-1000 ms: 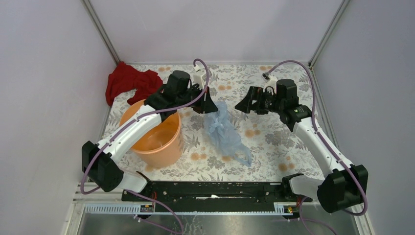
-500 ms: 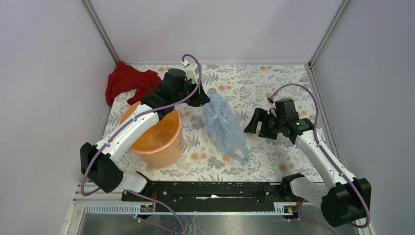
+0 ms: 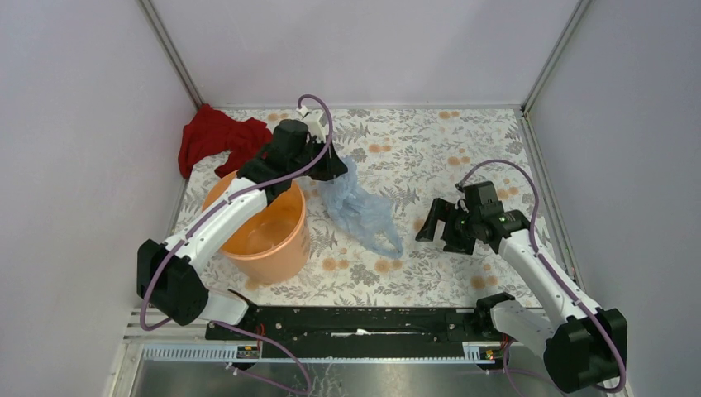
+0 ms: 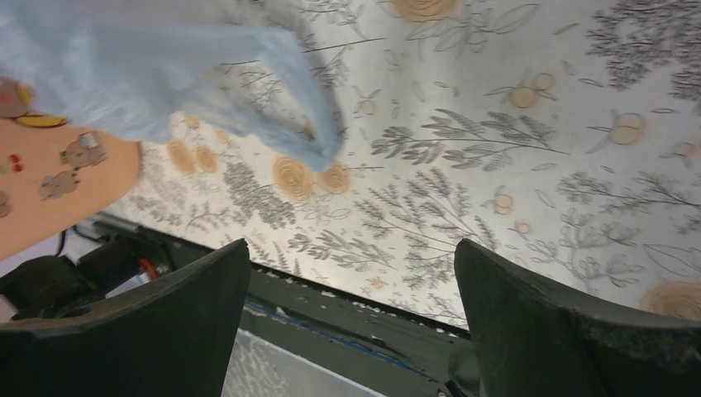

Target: Put the trash bags into the trash bin

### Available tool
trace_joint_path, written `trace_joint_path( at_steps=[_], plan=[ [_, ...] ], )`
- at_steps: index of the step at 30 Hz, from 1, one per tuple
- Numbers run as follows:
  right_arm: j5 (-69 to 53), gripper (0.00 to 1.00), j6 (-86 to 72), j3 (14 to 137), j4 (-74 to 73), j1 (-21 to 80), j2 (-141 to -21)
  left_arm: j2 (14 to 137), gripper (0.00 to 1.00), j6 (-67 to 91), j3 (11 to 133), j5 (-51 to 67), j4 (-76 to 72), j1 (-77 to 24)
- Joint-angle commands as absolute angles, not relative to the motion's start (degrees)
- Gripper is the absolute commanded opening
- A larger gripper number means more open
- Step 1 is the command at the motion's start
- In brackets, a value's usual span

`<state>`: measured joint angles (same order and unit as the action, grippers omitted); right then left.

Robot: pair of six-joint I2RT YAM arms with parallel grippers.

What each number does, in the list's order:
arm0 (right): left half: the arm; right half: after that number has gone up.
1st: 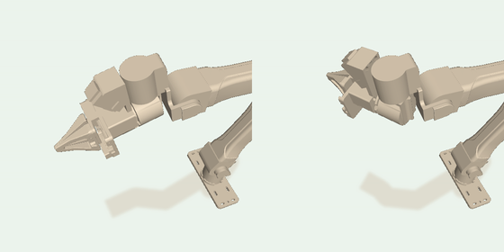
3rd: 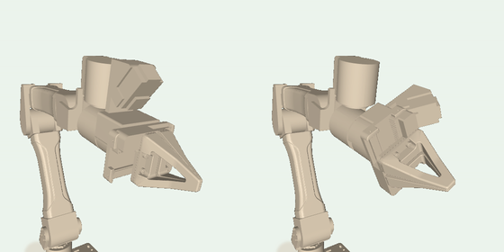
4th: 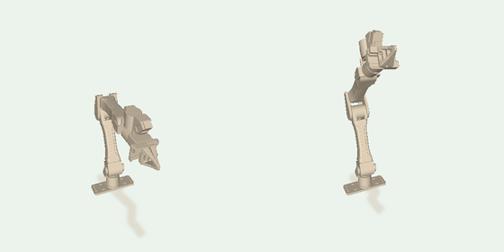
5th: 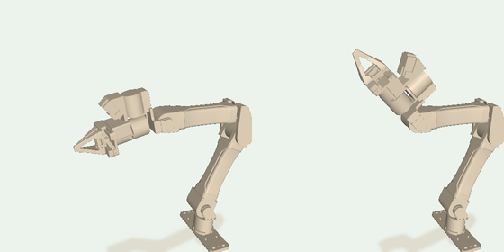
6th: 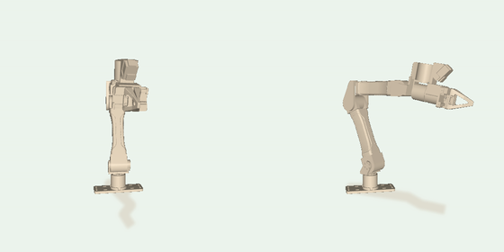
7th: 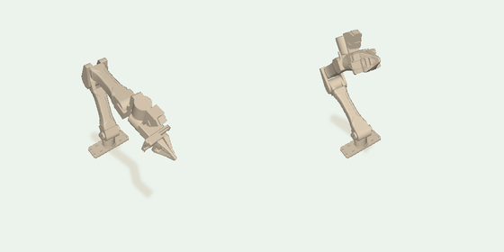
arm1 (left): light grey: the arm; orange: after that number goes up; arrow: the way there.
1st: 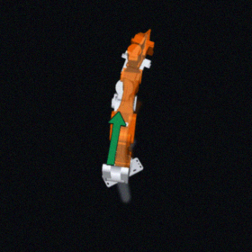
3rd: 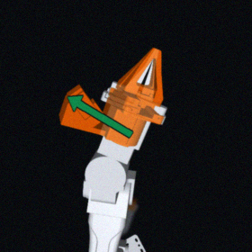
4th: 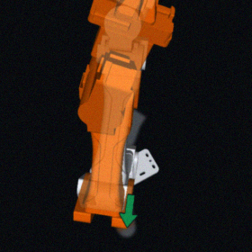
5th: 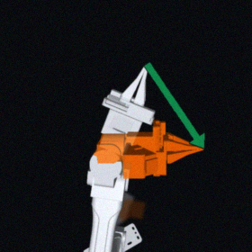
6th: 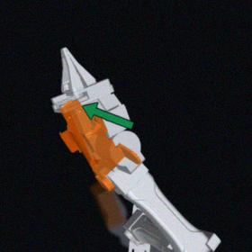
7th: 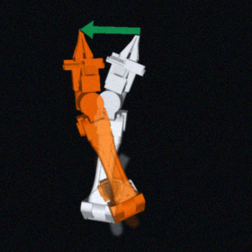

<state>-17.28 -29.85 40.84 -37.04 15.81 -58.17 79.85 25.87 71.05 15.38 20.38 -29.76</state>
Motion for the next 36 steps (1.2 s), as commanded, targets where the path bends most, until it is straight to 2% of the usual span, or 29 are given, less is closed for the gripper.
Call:
trace_joint_path(
  at_steps=[1, 3, 8, 11, 16, 20, 22, 28, 33, 35, 36],
  plan=[
    [-25.47, 1.00, -34.40, 38.14, -31.94, 15.26, -57.27, 76.98, 0.00, 26.89, 69.75, 16.29, 16.27, -29.19],
    [-28.64, 1.00, -31.81, 36.95, -28.06, 14.43, -58.52, 76.80, 0.00, 26.74, 69.58, 16.76, 16.26, -29.16],
    [-24.55, 0.99, -29.10, 36.78, -24.89, 16.53, -62.84, 75.88, 0.00, 26.80, 67.93, 17.58, 14.95, -29.09],
    [-20.11, 0.91, -34.18, 36.11, -20.58, 22.74, -66.26, 75.61, 0.00, 27.02, 66.97, 17.76, 14.20, -29.01],
    [1.51, 0.76, -44.08, 40.38, -25.93, 31.84, -73.55, 74.98, 0.00, 28.02, 65.57, 17.99, 13.08, -29.00],
    [10.84, 0.73, -47.53, 41.61, -28.18, 36.80, -76.96, 73.83, 0.00, 28.90, 63.81, 19.49, 11.18, -29.00],
    [14.25, 0.72, -48.12, 41.87, -28.53, 39.40, -78.48, 73.83, 0.00, 28.75, 63.64, 20.22, 11.56, -29.00],
    [17.28, 0.55, -49.19, 42.38, -25.09, 43.68, -84.06, 73.24, 0.00, 29.34, 61.67, 22.56, 10.39, -29.00],
    [18.87, 0.27, -50.00, 41.46, -24.22, 45.08, -86.15, 72.86, 0.00, 29.37, 61.29, 21.58, 10.45, -28.98],
    [22.26, 0.03, -49.13, 42.98, -26.12, 44.67, -85.25, 73.55, 0.00, 29.52, 62.56, 19.96, 11.40, -28.96],
    [24.95, 0.00, -48.38, 44.48, -28.13, 43.96, -84.60, 74.40, 0.00, 29.80, 64.69, 18.85, 12.52, -28.98]
  ],
)
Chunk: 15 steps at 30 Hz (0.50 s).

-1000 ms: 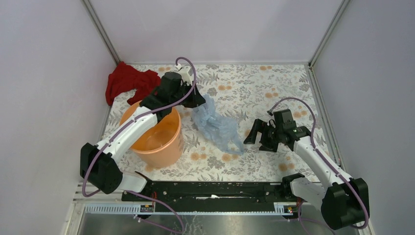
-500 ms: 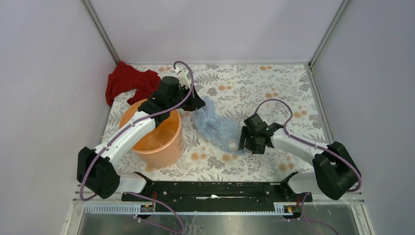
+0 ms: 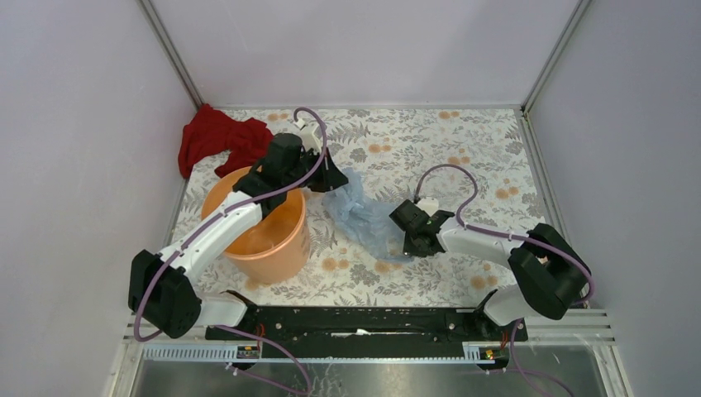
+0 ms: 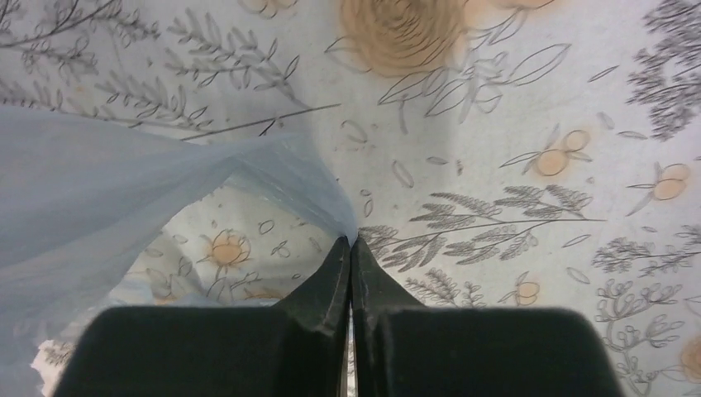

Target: Put the trash bags into the trash bin

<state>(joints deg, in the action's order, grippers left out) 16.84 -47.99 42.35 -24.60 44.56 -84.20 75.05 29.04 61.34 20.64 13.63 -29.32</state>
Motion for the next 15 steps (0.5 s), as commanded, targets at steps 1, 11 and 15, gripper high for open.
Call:
trace_joint_path(
  at_steps=[1, 11, 15],
  plan=[
    [26.74, 0.00, -46.80, 46.48, -29.54, 42.61, -84.29, 75.66, 0.00, 29.87, 66.96, 17.75, 13.73, -28.95],
    [26.61, 0.00, -25.15, 103.58, -55.81, 22.28, -97.15, 101.14, 0.00, 25.53, 111.02, 6.48, 35.29, -23.85],
    [39.58, 0.00, -9.49, 128.03, -49.05, 36.88, -88.88, 78.99, 0.00, 12.55, 96.21, -0.77, 9.18, -38.48]
  ],
)
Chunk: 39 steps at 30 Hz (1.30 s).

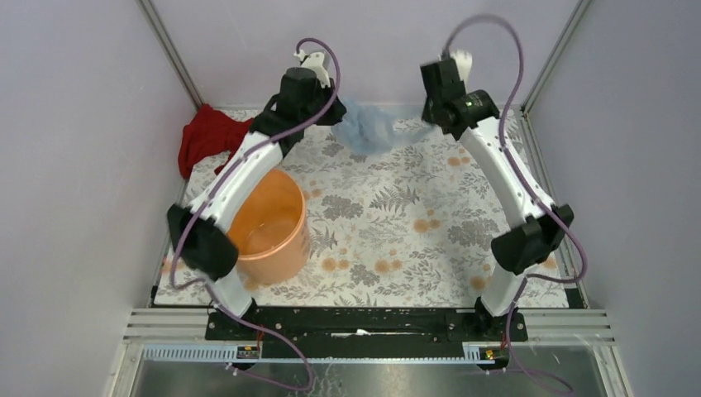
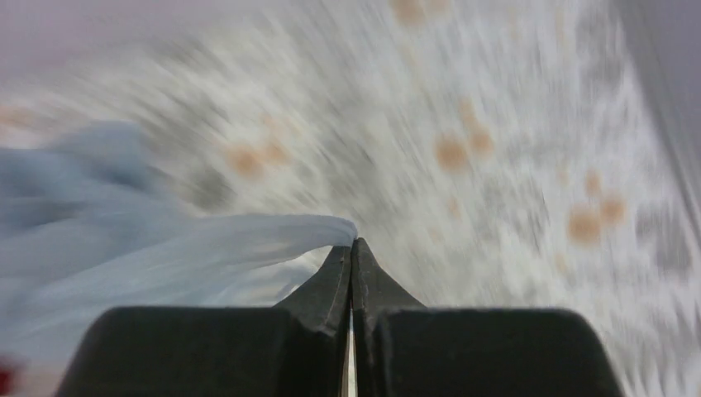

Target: Put the trash bags into the trash bin

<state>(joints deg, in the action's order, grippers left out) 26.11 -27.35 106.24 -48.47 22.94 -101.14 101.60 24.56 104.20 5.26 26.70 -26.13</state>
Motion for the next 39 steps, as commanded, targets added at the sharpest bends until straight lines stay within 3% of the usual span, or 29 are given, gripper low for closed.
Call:
trace_joint_path(
  at_steps=[1, 4, 7, 9, 12, 14, 16, 19, 21, 23, 26, 29, 32, 36, 39],
  plan=[
    [37.81, 0.00, -5.39, 121.48, -40.16, 39.89, -83.39, 74.28, 0.00, 11.28, 90.73, -0.34, 1.33, -41.00],
    [30.33, 0.00, -2.34, 92.94, -19.29, 40.69, -70.88, 73.28, 0.00, 16.20, 84.64, -6.25, 5.12, -41.50],
    [28.22, 0.00, -7.24, 70.05, -13.65, 37.05, -72.69, 85.80, 0.00, 24.38, 82.37, -6.25, 18.66, -35.17],
    [25.16, 0.00, -15.99, 65.40, -21.20, 34.74, -78.57, 92.07, 0.00, 28.28, 80.87, 2.47, 23.91, -30.36],
    [20.88, 0.00, -19.79, 60.95, -20.17, 34.59, -79.82, 90.89, 0.00, 29.15, 76.72, 5.69, 18.88, -29.27],
    [19.83, 0.00, -19.12, 65.55, -20.39, 32.18, -80.16, 91.50, 0.00, 27.85, 82.32, 7.87, 17.52, -29.07],
    [16.04, 0.00, -18.36, 77.94, -25.01, 26.83, -83.57, 96.10, 0.00, 26.51, 97.09, 10.92, 21.83, -28.08],
    [17.37, 0.00, -14.95, 108.45, -37.69, 23.44, -91.35, 103.50, 0.00, 24.48, 125.86, 17.45, 27.84, -28.22],
    [17.07, 0.00, -11.29, 125.80, -42.09, 23.70, -93.55, 102.00, 0.00, 19.67, 133.58, 16.86, 24.55, -31.54],
    [14.84, 0.00, -8.93, 128.03, -37.44, 24.06, -89.83, 94.02, 0.00, 12.81, 125.89, 10.65, 15.91, -37.22],
    [10.70, 0.00, -7.35, 103.87, -19.92, 24.06, -75.86, 81.26, 0.00, 14.25, 100.58, -0.03, 1.86, -39.57],
    [11.91, 0.00, -9.76, 80.31, -13.02, 23.77, -68.46, 81.19, 0.00, 19.67, 89.80, -3.79, 7.81, -34.35],
    [11.36, 0.00, -17.06, 64.21, -15.13, 23.51, -71.40, 85.68, 0.00, 24.84, 80.60, 3.94, 13.53, -27.95],
    [3.50, 0.00, -23.46, 52.98, -13.25, 23.53, -72.62, 84.74, 0.00, 26.02, 72.17, 9.67, 9.10, -27.07],
    [6.64, 0.00, -21.05, 60.87, -17.59, 23.54, -73.58, 85.04, 0.00, 25.83, 77.07, 11.43, 9.85, -27.03]
  ],
)
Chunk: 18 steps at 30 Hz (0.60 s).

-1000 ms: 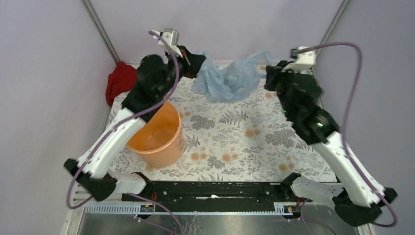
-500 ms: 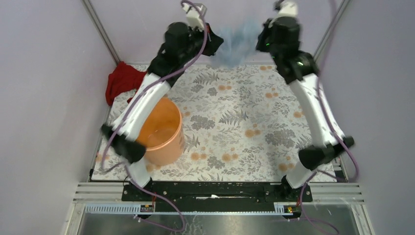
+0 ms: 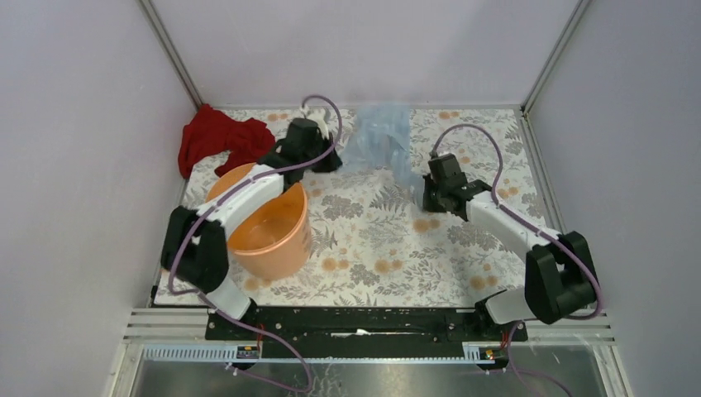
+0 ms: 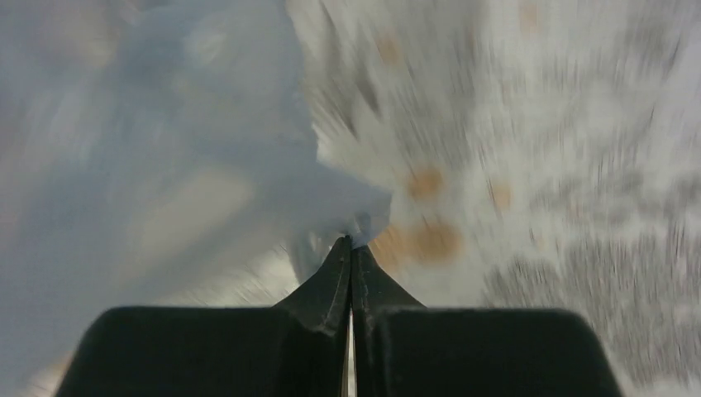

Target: Put the trash bags into the trash bin

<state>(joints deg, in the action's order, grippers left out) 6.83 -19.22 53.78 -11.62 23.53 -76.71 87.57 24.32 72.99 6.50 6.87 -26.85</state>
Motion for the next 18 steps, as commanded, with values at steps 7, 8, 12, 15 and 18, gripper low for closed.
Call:
trace_joint_path(
  at_steps=[7, 8, 12, 15, 18],
  plan=[
    [11.56, 0.00, -12.94, 115.71, -37.58, 23.53, -81.90, 92.70, 0.00, 25.17, 121.74, 21.73, 19.12, -28.49],
    [9.75, 0.00, -12.55, 122.14, -37.14, 23.50, -81.60, 91.11, 0.00, 24.38, 122.49, 22.02, 16.64, -30.12],
    [1.60, 0.00, -10.98, 105.43, -19.63, 23.53, -69.15, 76.47, 0.00, 17.99, 99.29, 17.14, -4.52, -37.44],
    [3.26, 0.00, -10.70, 83.02, -11.33, 23.49, -61.37, 72.56, 0.00, 19.04, 84.90, 2.48, -4.98, -37.23],
    [9.24, 0.00, -15.38, 67.18, -16.29, 23.55, -65.84, 82.52, 0.00, 23.47, 83.34, -2.23, 15.83, -32.47]
  ],
)
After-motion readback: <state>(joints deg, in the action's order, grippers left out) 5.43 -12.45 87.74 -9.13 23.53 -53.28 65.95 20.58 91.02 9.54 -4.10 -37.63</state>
